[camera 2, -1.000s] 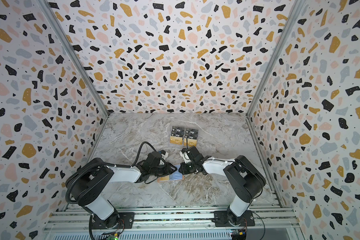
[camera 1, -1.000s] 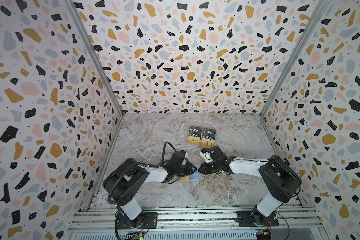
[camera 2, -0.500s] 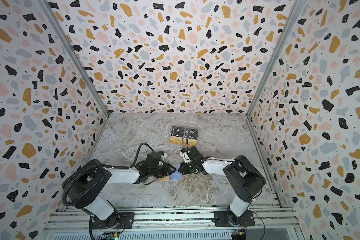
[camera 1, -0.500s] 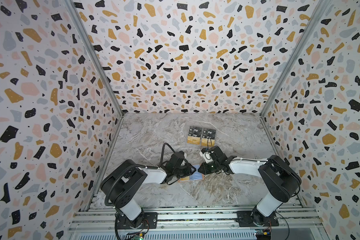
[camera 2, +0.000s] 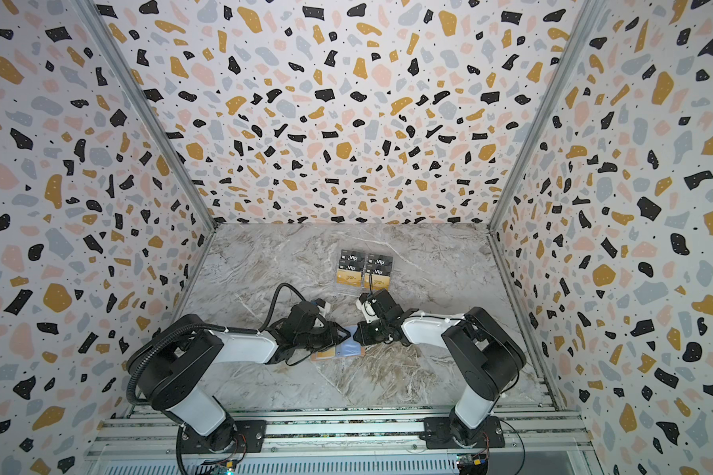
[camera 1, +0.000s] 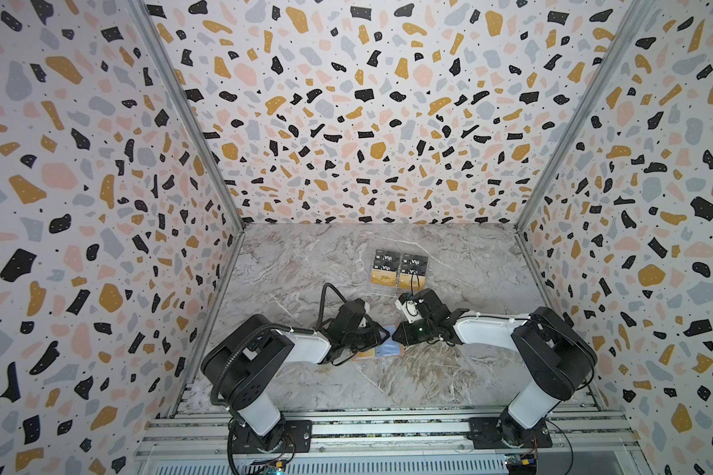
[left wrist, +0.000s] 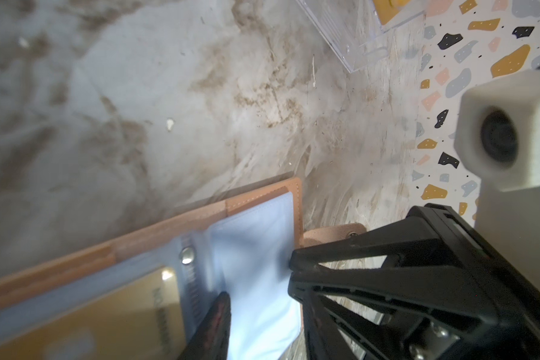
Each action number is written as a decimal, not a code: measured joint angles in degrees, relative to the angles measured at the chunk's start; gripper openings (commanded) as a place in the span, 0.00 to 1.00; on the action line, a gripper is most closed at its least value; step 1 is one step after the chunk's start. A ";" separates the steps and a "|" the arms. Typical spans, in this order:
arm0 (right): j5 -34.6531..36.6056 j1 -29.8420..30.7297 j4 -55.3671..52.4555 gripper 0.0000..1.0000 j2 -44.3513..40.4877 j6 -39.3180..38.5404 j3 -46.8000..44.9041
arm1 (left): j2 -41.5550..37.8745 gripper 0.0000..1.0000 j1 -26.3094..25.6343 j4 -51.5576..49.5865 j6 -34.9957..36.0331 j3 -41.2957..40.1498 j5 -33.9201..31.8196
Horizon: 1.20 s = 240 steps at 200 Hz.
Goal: Insert credit cards into a card holder
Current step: Flip over the card slot on the card holder.
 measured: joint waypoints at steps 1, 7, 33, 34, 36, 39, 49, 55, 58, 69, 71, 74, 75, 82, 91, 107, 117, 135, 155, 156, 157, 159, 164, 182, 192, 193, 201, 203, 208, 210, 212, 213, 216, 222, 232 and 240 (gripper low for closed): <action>0.00 0.00 0.00 0.17 0.00 -0.02 -0.02 | 0.00 0.41 0.00 0.13 -0.11 -0.04 0.02; 0.00 0.00 0.02 0.17 0.02 0.00 0.00 | 0.04 0.41 0.02 1.31 -0.90 -0.59 0.37; -0.07 0.00 0.09 0.17 0.07 -0.02 0.00 | 0.52 0.40 0.00 6.43 -4.20 -2.51 2.23; -0.09 0.00 0.09 0.17 0.07 -0.02 0.00 | 0.57 0.40 0.00 6.62 -4.33 -2.58 2.34; -0.11 0.00 0.11 0.17 0.07 -0.02 0.00 | 0.63 0.40 0.00 6.93 -4.57 -2.67 2.43; -0.20 0.00 0.11 0.17 0.07 -0.02 0.00 | 0.74 0.40 0.00 7.39 -4.87 -2.75 2.58; -0.22 0.00 0.11 0.17 0.07 -0.02 0.00 | 1.11 0.39 0.00 8.87 -5.68 -3.02 3.15; -0.24 0.00 0.13 0.17 0.07 -0.02 0.00 | 1.25 0.39 0.00 9.55 -6.03 -3.10 3.41; -0.26 0.00 0.15 0.17 0.09 -0.02 0.00 | 1.33 0.39 0.00 9.88 -6.25 -3.13 3.52; -0.37 0.00 0.26 0.17 0.13 0.00 0.00 | 1.55 0.38 0.00 10.93 -6.71 -3.19 3.87; -0.37 0.00 0.28 0.17 0.13 0.00 0.00 | 1.57 0.38 0.00 11.06 -6.82 -3.19 3.89; -0.39 0.00 0.31 0.17 0.15 0.00 0.00 | 1.57 0.37 0.00 11.30 -6.86 -3.21 3.96; -0.39 0.00 0.33 0.17 0.15 0.00 0.00 | 1.60 0.37 0.00 11.39 -6.86 -3.23 3.98; -0.39 0.00 0.39 0.17 0.17 0.00 0.00 | 1.62 0.36 0.00 11.89 -7.02 -3.30 4.13; -0.39 0.00 0.44 0.17 0.17 0.02 0.00 | 1.73 0.35 0.00 12.33 -7.15 -3.32 4.28; -0.48 0.00 0.44 0.17 0.17 0.15 0.00 | 2.14 0.32 0.00 12.83 -7.17 -3.34 4.46; -0.59 0.00 0.46 0.17 0.17 0.26 0.00 | 2.56 0.30 0.00 13.00 -7.17 -3.34 4.46; -0.68 0.00 0.48 0.17 0.15 0.66 -0.02 | 3.10 0.25 0.00 13.00 -6.97 -3.34 4.46; -0.61 0.00 0.46 0.17 -0.02 1.11 -0.04 | 3.50 0.23 0.00 12.74 -6.51 -3.34 4.44; -0.61 0.00 0.44 0.17 -0.04 1.11 -0.04 | 3.50 0.23 0.00 12.74 -6.51 -3.34 4.44; -0.61 0.00 0.44 0.17 -0.07 1.14 -0.07 | 3.50 0.22 0.00 12.70 -6.49 -3.34 4.44; -0.59 0.00 0.44 0.17 -0.09 1.18 -0.09 | 3.52 0.22 0.00 12.59 -6.49 -3.34 4.42; -0.57 0.00 0.44 0.17 -0.20 1.25 -0.15 | 3.54 0.21 0.00 12.44 -6.34 -3.34 4.42; -0.26 0.02 -0.04 0.17 -0.85 1.62 -0.48 | 3.58 0.16 0.00 11.52 -5.57 -3.34 4.35; 0.04 0.02 -0.48 0.17 -1.29 1.75 -0.57 | 3.58 0.12 0.00 11.13 -5.31 -3.32 4.28; 0.07 0.02 -0.57 0.17 -1.33 1.77 -0.57 | 3.58 0.12 0.00 11.06 -5.22 -3.32 4.26; 0.31 0.00 -0.92 0.17 -1.73 1.88 -0.57 | 3.58 0.09 0.00 10.69 -5.03 -3.32 4.24; 0.31 0.00 -1.03 0.17 -1.84 1.88 -0.57 | 3.58 0.08 0.00 10.60 -5.01 -3.32 4.24; 0.50 0.00 -1.18 0.17 -2.12 1.92 -0.57 | 3.58 0.07 0.00 10.47 -4.87 -3.32 4.22; 0.50 0.00 -1.27 0.17 -2.27 1.95 -0.57 | 3.58 0.07 0.00 10.45 -4.85 -3.32 4.22; 0.57 0.00 -1.33 0.17 -2.40 1.97 -0.57 | 3.58 0.06 0.00 10.43 -4.87 -3.32 4.20; 0.59 0.00 -1.33 0.17 -2.43 1.99 -0.57 | 3.58 0.06 0.00 10.40 -4.83 -3.32 4.20; 0.68 -0.02 -1.40 0.17 -2.62 2.01 -0.57 | 3.58 0.06 0.00 10.40 -4.70 -3.32 4.22; 0.76 -0.11 -1.46 0.17 -2.95 2.08 -0.57 | 3.58 0.05 0.00 10.38 -4.57 -3.32 4.20; 0.94 -0.22 -1.46 0.17 -3.45 2.12 -0.59 | 3.54 0.02 0.00 10.38 -4.28 -3.32 4.15; 0.98 -0.37 -1.44 0.17 -3.74 2.21 -0.66 | 3.50 0.01 0.00 10.34 -3.98 -3.32 4.09</action>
